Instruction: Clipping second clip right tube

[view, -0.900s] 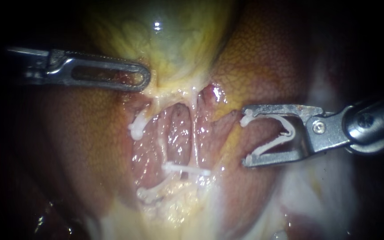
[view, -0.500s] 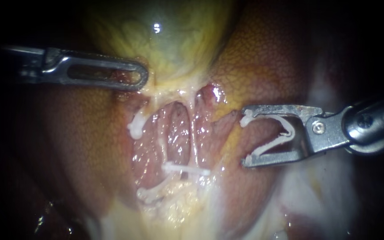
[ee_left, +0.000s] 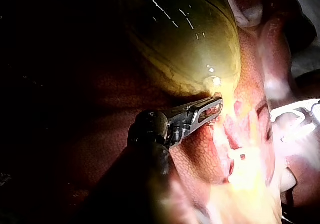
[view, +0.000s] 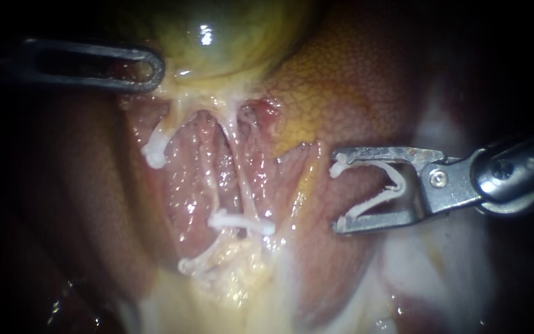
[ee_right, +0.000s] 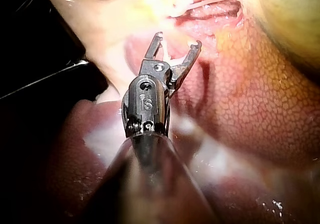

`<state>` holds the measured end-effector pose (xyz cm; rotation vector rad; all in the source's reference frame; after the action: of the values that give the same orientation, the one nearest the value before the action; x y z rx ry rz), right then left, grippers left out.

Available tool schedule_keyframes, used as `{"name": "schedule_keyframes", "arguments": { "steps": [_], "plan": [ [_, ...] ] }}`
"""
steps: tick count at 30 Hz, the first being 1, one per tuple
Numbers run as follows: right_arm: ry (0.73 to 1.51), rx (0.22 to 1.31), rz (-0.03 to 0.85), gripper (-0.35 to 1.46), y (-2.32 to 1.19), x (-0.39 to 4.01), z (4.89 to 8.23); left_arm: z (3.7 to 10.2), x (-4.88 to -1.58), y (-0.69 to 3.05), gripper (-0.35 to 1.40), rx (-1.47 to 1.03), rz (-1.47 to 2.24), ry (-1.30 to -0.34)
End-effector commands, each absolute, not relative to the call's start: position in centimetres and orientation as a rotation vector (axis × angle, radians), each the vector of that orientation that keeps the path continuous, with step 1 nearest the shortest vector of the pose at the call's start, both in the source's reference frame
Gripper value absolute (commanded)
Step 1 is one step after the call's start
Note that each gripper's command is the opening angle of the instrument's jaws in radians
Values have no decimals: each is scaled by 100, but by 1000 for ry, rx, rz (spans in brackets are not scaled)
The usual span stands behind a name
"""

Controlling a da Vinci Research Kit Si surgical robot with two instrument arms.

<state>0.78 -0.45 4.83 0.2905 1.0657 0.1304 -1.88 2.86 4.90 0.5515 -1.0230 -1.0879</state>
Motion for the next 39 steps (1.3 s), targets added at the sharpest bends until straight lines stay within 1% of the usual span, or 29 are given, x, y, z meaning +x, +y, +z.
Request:
{"name": "schedule_keyframes", "arguments": {
  "steps": [1,3,6,8,12,22,28,34,39],
  "plan": [
    [1069,291,124,50,-45,79,483,489,-189,286,-35,550,-1088,-1023],
    [1070,310,143,50,-45,83,484,488,-189,285,-35,549,-1089,-1023],
    [1068,351,194,49,-44,91,484,487,-190,284,-35,548,-1090,-1022],
    [1063,392,251,49,-44,101,485,487,-191,284,-35,548,-1091,-1022],
    [1067,450,327,50,-46,118,490,486,-191,283,-35,547,-1092,-1022],
    [1082,567,441,49,-56,156,522,486,-192,282,-35,546,-1092,-1022],
    [1096,619,469,49,-62,172,539,487,-192,282,-35,546,-1092,-1022],
    [1140,677,503,48,-62,183,546,487,-192,282,-35,545,-1092,-1022],
    [1240,785,537,46,-61,189,548,487,-192,281,-35,545,-1092,-1022]
  ]
}}
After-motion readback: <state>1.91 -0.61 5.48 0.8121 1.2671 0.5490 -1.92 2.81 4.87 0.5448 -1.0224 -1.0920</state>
